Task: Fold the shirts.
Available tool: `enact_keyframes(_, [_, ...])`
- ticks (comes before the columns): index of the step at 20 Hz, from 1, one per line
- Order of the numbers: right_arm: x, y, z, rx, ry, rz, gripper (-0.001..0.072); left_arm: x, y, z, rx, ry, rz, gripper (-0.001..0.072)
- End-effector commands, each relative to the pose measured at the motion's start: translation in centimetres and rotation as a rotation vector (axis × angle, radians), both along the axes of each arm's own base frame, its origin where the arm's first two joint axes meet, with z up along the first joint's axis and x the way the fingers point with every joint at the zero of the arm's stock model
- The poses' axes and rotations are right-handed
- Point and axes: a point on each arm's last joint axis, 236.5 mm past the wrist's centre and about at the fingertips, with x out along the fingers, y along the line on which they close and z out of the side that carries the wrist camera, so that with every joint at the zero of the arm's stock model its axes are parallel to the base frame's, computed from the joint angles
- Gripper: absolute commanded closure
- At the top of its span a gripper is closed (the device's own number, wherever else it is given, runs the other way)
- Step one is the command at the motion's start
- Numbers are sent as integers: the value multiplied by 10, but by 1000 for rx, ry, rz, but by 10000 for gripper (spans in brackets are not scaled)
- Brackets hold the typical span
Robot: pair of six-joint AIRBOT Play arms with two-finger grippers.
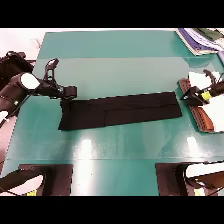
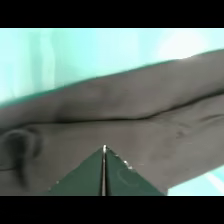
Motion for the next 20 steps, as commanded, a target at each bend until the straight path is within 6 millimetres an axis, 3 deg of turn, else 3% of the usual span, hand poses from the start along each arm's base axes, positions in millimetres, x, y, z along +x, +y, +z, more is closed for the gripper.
enact_keyframes(1, [-8, 8, -27, 128, 29, -39, 116, -7, -35, 1, -28, -12, -62, 678])
enact_keyframes(6, [0, 34, -52, 128, 54, 20, 121, -22, -101, -24, -108, 49, -135, 678])
enact_keyframes(7, [1, 41, -53, 131, 50, 41, 198, -21, -113, -27, -132, 53, -134, 678])
enact_keyframes(9, [7, 54, -46, 152, 5, 82, 449, -18, -135, -35, -148, 61, -152, 678])
enact_keyframes(10, [12, 58, -37, 156, -31, 96, 658, -17, -146, -39, -143, 68, -177, 678])
enact_keyframes(12, [26, 63, -8, 167, -124, 74, 690, -11, -169, -44, -138, 74, -226, 678])
enact_keyframes(15, [39, 80, 59, 195, -289, 62, 691, 2, -200, -51, -140, 67, -270, 678])
enact_keyframes(20, [39, 145, 168, 230, -541, 166, 691, 11, -229, -78, -125, 94, -318, 678])
